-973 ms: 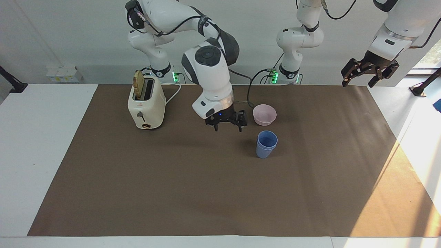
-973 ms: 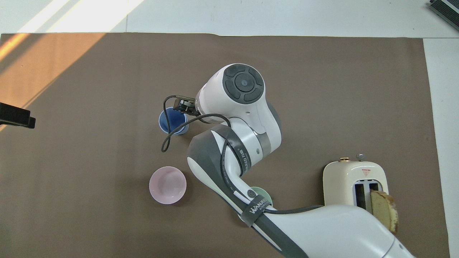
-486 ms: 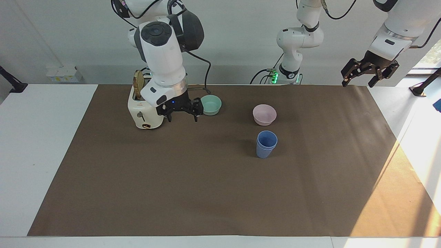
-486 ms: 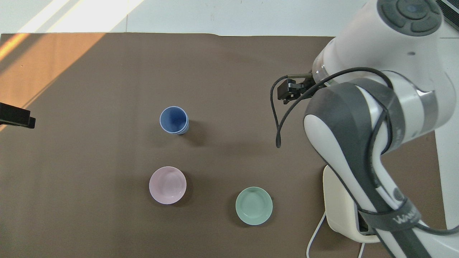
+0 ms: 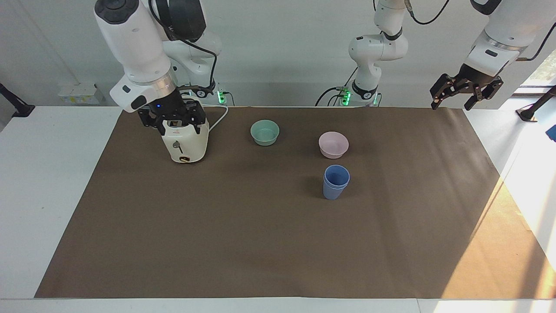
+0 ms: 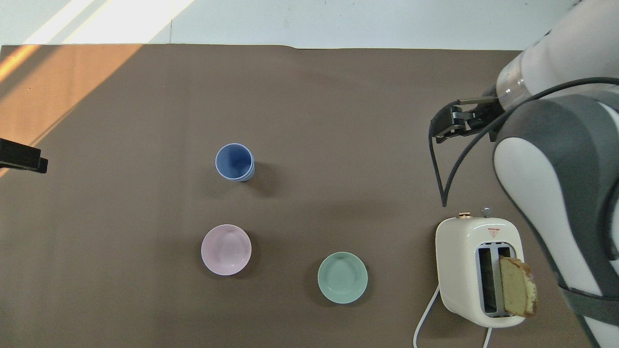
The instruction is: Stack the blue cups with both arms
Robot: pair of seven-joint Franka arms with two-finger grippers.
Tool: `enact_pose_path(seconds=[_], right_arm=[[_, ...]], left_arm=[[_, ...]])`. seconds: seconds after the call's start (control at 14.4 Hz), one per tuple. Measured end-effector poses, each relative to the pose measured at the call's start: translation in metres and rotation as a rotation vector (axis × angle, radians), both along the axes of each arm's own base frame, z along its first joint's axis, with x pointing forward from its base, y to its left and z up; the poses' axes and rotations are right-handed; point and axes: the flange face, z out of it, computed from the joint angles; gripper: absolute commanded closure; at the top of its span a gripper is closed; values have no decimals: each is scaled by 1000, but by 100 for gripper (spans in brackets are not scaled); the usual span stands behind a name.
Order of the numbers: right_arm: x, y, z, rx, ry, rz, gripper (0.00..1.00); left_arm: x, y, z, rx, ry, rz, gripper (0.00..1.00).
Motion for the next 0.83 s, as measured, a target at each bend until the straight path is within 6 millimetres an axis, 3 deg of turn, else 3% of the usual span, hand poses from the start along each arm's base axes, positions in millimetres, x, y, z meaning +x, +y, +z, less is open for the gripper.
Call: enact_pose_path(seconds=[0.42,0.63,0.83], right_arm=[[-19,-31,36,-27,-46,18,0],[-21,-46,40,-28,-52,-7,0],[-21,-47,38,-28,-47,-9,0]], left_arm=[[0,0,0,0,0,0,0],[0,0,0,0,0,0,0],[0,0,0,0,0,0,0]])
